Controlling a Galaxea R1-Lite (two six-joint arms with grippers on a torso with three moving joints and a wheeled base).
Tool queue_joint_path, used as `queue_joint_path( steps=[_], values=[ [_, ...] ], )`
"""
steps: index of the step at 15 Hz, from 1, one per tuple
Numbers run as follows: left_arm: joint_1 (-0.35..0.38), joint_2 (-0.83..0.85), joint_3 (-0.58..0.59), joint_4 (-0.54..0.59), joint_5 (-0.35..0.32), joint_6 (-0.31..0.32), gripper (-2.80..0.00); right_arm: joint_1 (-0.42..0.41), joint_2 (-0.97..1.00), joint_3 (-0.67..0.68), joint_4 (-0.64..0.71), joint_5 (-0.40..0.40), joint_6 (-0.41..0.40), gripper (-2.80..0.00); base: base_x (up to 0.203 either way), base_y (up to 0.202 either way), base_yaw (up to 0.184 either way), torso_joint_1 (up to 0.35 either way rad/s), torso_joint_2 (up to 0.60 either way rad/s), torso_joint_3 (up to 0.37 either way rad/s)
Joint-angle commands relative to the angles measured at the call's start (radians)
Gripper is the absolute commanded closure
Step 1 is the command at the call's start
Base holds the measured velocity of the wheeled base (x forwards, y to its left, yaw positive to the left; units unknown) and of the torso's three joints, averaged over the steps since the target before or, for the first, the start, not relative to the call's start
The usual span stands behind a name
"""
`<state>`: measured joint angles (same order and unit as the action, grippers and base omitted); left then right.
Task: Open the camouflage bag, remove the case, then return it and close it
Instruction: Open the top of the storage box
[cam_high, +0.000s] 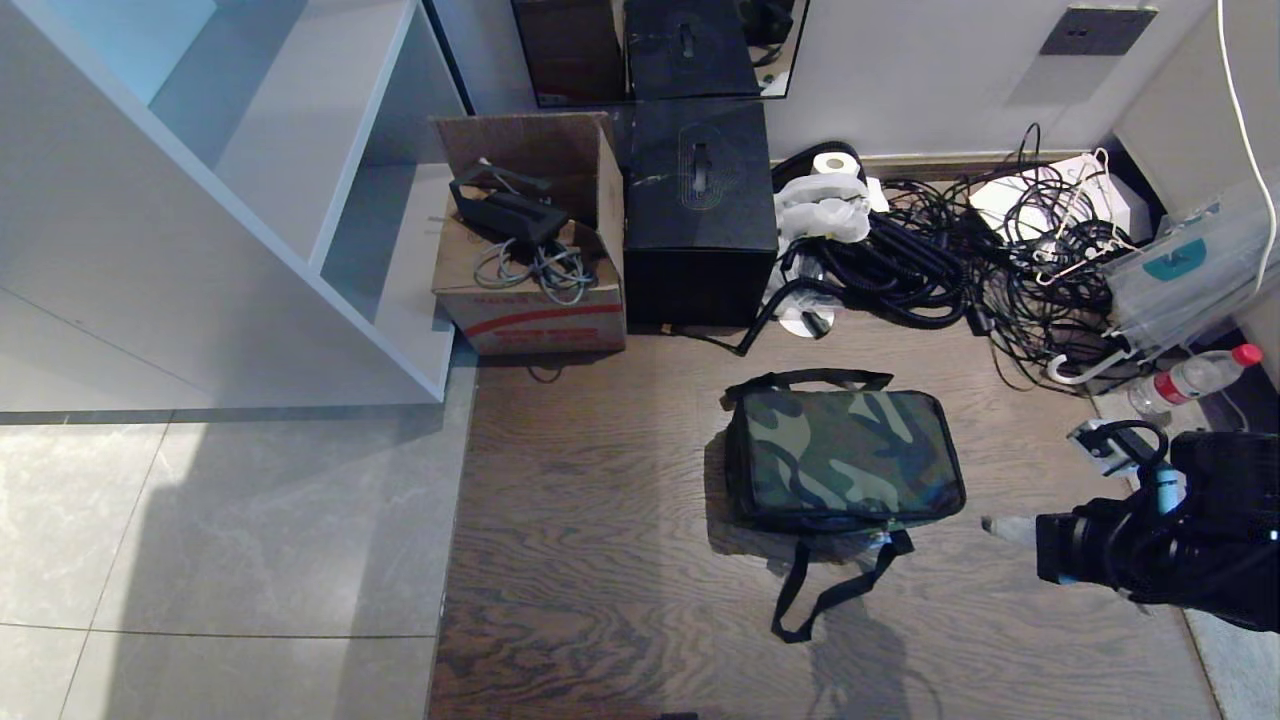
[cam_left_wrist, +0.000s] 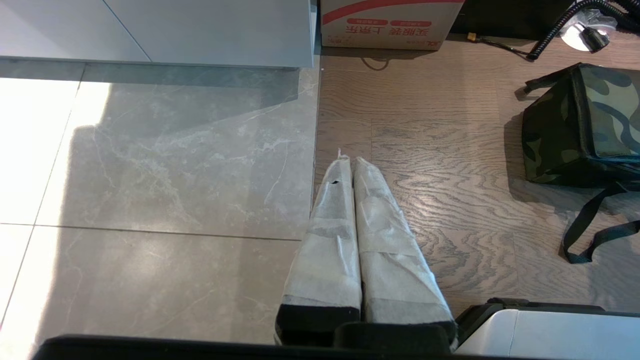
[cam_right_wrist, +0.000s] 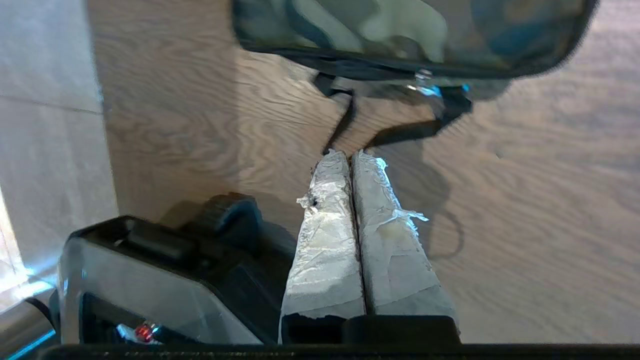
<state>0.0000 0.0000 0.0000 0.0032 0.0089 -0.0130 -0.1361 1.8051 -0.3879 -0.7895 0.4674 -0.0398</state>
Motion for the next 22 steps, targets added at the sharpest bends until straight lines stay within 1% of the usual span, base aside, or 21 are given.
queue_joint_path(
  steps=[1,2,3,4,5,6,7,8,10,12,13,14,16,17,19,20,22],
  values=[
    [0.000,0.000,0.000,0.000,0.000,-0.001,0.00,-0.016,0.082,-0.087,0.057,-0.036,0.012,0.00,0.000,0.000,0.000,0.000,0.00,0.000],
    [0.000,0.000,0.000,0.000,0.000,-0.001,0.00,-0.020,0.080,-0.142,0.150,-0.050,0.050,0.00,0.000,0.000,0.000,0.000,0.00,0.000],
    [0.000,0.000,0.000,0.000,0.000,-0.001,0.00,-0.021,0.053,-0.197,0.288,-0.053,0.120,0.00,0.000,0.000,0.000,0.000,0.00,0.000],
    [0.000,0.000,0.000,0.000,0.000,-0.001,0.00,-0.019,-0.004,-0.235,0.412,-0.050,0.168,0.00,0.000,0.000,0.000,0.000,0.00,0.000],
    [0.000,0.000,0.000,0.000,0.000,-0.001,0.00,-0.012,-0.074,-0.246,0.502,-0.039,0.180,0.00,0.000,0.000,0.000,0.000,0.00,0.000],
    [0.000,0.000,0.000,0.000,0.000,-0.001,0.00,0.002,-0.158,-0.237,0.577,-0.024,0.175,0.00,0.000,0.000,0.000,0.000,0.00,0.000],
    [0.000,0.000,0.000,0.000,0.000,-0.001,0.00,0.023,-0.239,-0.214,0.624,-0.012,0.163,0.00,0.000,0.000,0.000,0.000,0.00,0.000],
    [0.000,0.000,0.000,0.000,0.001,-0.001,0.00,0.068,-0.334,-0.169,0.654,-0.002,0.138,0.00,0.000,0.000,0.000,0.000,0.00,0.000],
    [0.000,0.000,0.000,0.000,0.000,-0.001,0.00,0.179,-0.517,-0.059,0.691,0.008,0.060,0.00,0.000,0.000,0.000,0.000,0.00,0.000],
    [0.000,0.000,0.000,0.000,0.000,-0.001,0.00,0.251,-0.693,0.022,0.732,0.008,0.013,0.00,0.000,0.000,0.000,0.000,0.00,0.000],
    [0.000,0.000,0.000,0.000,0.000,-0.001,0.00,0.288,-0.790,0.051,0.767,-0.005,-0.004,0.00,0.000,0.000,0.000,0.000,0.00,0.000],
    [0.000,0.000,0.000,0.000,0.001,-0.001,0.00,0.326,-0.880,0.075,0.807,-0.035,-0.015,0.00,0.000,0.000,0.000,0.000,0.00,0.000],
    [0.000,0.000,0.000,0.000,0.000,-0.001,0.00,0.384,-1.023,0.136,0.869,-0.136,-0.019,0.00,0.000,0.000,0.000,0.000,0.00,0.000],
    [0.000,0.000,0.000,0.000,0.000,-0.001,0.00,0.395,-1.067,0.146,0.846,-0.176,0.017,0.00,0.000,0.000,0.000,0.000,0.00,0.000],
    [0.000,0.000,0.000,0.000,0.000,-0.001,0.00,0.400,-1.064,0.121,0.779,-0.201,0.062,0.00,0.000,0.000,0.000,0.000,0.00,0.000],
    [0.000,0.000,0.000,0.000,0.000,-0.001,0.00,0.392,-1.016,0.073,0.753,-0.208,0.081,0.00,0.000,0.000,0.000,0.000,0.00,0.000],
    [0.000,0.000,0.000,0.000,0.000,-0.001,0.00,0.353,-0.854,-0.068,0.723,-0.217,0.110,0.00,0.000,0.000,0.000,0.000,0.00,0.000]
  ],
)
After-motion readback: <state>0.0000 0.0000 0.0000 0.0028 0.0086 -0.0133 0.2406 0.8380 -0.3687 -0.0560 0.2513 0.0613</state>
